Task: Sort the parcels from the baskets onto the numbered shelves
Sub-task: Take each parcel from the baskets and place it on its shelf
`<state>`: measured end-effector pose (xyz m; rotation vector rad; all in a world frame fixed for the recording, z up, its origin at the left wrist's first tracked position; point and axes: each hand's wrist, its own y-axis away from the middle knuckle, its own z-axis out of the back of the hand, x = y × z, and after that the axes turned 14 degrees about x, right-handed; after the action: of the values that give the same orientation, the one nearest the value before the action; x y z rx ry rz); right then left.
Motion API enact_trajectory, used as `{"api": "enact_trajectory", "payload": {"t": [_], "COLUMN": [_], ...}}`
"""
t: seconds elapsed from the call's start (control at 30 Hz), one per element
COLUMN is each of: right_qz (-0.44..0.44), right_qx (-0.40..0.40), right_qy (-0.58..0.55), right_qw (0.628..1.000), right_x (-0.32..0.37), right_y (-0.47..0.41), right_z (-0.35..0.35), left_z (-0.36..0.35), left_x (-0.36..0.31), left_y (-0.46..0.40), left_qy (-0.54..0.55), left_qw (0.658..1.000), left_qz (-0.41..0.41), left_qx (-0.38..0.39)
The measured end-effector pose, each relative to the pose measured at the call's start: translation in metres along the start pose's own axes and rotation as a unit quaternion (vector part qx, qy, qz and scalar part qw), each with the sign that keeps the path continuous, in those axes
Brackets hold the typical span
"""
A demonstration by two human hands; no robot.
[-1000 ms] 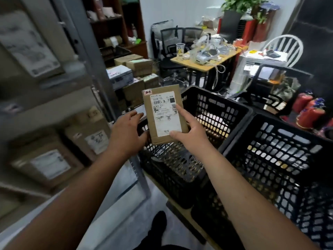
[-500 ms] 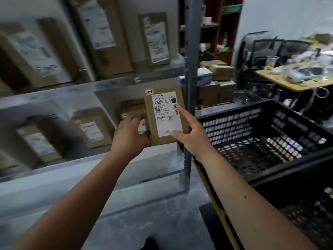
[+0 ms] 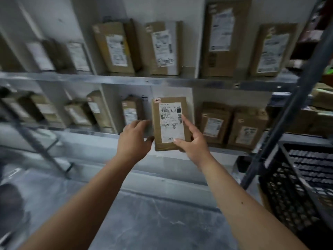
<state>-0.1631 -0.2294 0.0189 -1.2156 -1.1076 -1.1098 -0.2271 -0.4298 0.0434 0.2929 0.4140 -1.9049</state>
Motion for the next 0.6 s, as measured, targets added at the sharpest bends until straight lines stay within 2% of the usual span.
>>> {"api": "enact_trajectory", "payload": {"t": [0.23,0.6], "right_qz": [-0.01,0.027], "right_qx": [0.092,0.189], "right_qy": [-0.011,-0.007], "right_qw": [0.996,0.982], "right_x": [-0.004,-0.005], "right_y": [-0.048,-0.128], "right_z": [-0.137,-0.347], "left_z": [0.058,0.148], "left_x": [0.126,0.314], "left_y": [0.038,0.081], "left_qy": [0.0,-0.029], "left_qw": [0.994,0.978], "left_qz": [0.111,0.199], "left_qx": [-0.021,-0.054]}}
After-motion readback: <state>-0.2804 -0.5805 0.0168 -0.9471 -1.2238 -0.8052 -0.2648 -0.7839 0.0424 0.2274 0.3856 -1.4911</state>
